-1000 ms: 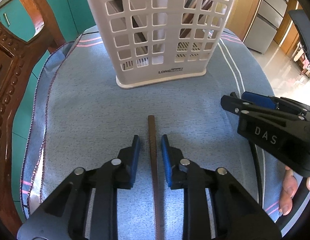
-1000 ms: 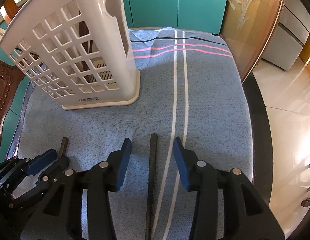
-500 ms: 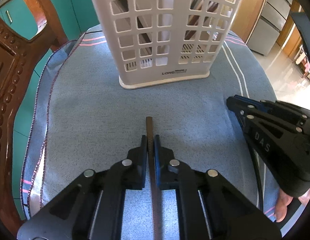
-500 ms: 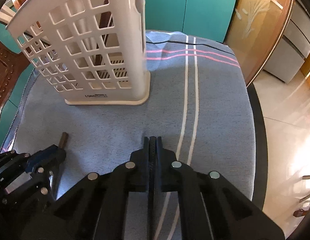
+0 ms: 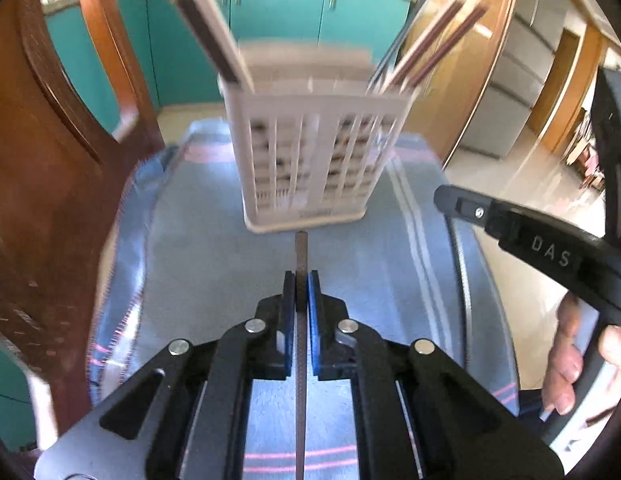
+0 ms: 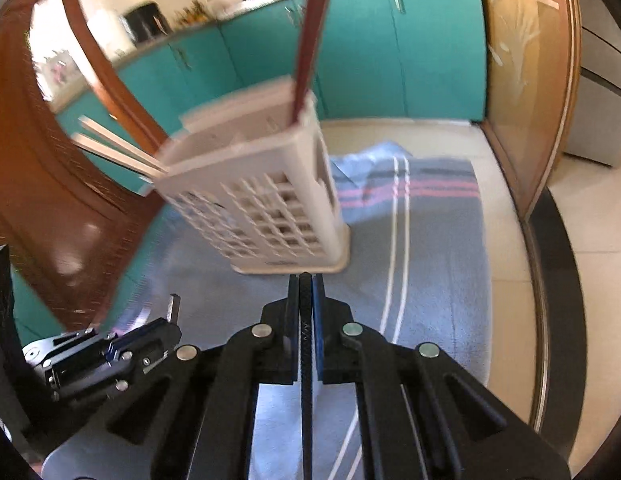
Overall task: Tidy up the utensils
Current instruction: 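Lift both chopsticks over the white holder and open both tools to drop them in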
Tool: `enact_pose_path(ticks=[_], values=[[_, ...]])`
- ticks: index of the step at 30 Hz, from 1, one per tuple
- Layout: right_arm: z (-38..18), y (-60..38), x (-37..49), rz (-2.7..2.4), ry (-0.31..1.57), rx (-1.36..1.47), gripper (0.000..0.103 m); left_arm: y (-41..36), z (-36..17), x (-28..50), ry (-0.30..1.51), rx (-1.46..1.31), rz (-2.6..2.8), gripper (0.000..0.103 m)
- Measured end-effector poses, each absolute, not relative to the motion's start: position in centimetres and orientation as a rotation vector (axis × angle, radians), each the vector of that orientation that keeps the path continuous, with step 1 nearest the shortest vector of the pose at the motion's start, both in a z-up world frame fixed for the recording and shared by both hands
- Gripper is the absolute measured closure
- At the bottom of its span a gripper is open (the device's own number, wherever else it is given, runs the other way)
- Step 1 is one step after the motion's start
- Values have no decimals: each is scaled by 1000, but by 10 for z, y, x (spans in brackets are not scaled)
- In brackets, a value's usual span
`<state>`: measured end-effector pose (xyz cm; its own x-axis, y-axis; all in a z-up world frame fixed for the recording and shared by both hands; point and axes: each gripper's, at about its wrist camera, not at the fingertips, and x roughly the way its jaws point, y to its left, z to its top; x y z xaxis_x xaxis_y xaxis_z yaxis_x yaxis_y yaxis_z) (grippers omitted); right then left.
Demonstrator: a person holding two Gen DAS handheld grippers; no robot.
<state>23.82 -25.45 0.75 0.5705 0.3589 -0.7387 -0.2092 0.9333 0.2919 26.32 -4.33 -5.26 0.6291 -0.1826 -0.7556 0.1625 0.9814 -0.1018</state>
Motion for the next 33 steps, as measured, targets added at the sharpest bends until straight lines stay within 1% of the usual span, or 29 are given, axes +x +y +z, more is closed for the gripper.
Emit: enact_pose_path(ticks=[9,17,23,26,28,30,33], values=[[83,-285,219,424,746,309,96,-34,33,231,662,-42,-212,96],[162,-294,230,418,568,352,96,-23,116,244,495,-50,-207,96],[204,-311,240,364,410,433,96,-20,170,255,353,-82,-172,96],[211,-317,241,308,304,444,96,-15,179,265,314,-144,-152,96],[206,-315,240,255,246,423,96,-13,176,274,295,-168,-127,96],[198,-312,246,210,240,387,96,-15,167,284,295,-171,-113,96],[175,-304,265,194,310,352,96,-18,143,298,338,-159,-94,96]])
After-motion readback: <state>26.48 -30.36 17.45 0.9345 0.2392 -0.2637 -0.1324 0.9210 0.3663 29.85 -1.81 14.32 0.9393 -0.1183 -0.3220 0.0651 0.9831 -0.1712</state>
